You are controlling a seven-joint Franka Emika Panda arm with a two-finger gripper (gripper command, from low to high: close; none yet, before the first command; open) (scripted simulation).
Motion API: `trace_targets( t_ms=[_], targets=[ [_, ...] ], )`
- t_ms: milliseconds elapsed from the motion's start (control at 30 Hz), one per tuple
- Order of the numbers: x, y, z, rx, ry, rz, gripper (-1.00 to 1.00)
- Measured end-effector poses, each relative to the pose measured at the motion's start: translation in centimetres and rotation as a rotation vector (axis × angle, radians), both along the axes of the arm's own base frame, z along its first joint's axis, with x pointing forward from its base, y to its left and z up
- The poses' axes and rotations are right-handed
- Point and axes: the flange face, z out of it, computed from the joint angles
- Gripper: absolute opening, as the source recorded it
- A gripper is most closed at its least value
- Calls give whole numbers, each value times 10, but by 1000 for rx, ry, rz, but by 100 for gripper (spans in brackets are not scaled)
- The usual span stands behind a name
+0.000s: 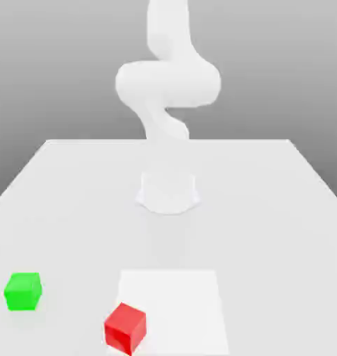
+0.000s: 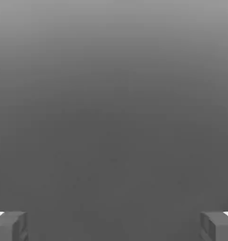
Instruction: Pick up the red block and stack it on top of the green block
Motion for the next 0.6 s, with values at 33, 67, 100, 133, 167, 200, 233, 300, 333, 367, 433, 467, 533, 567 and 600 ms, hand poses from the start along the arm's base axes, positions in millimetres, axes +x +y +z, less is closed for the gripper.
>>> trace_targets(
  t_ms=[33,67,100,133,167,200,233,300,333,367,433,467,533,567,600],
  targets=[
    [14,-2,-17,0,31,-21,0],
    [26,-4,-34,-1,62,-41,0],
    [38,-7,-51,0,91,-60,0],
    [48,-9,-68,2,120,-79,0],
    [58,-12,-86,4,148,-98,0],
    [67,-16,-104,6,177,-116,0],
    [75,-19,-122,10,205,-133,0],
    [89,-26,-159,18,262,-168,0],
    [95,-30,-178,23,290,-185,0],
    [100,-34,-197,29,318,-201,0],
    [108,-41,-235,43,374,-233,0],
    [111,-45,-255,51,401,-249,0],
    [113,-51,-293,70,457,-279,0],
    [114,-56,-312,81,484,-296,0],
    [113,-59,-331,92,511,-312,0]
  ],
)
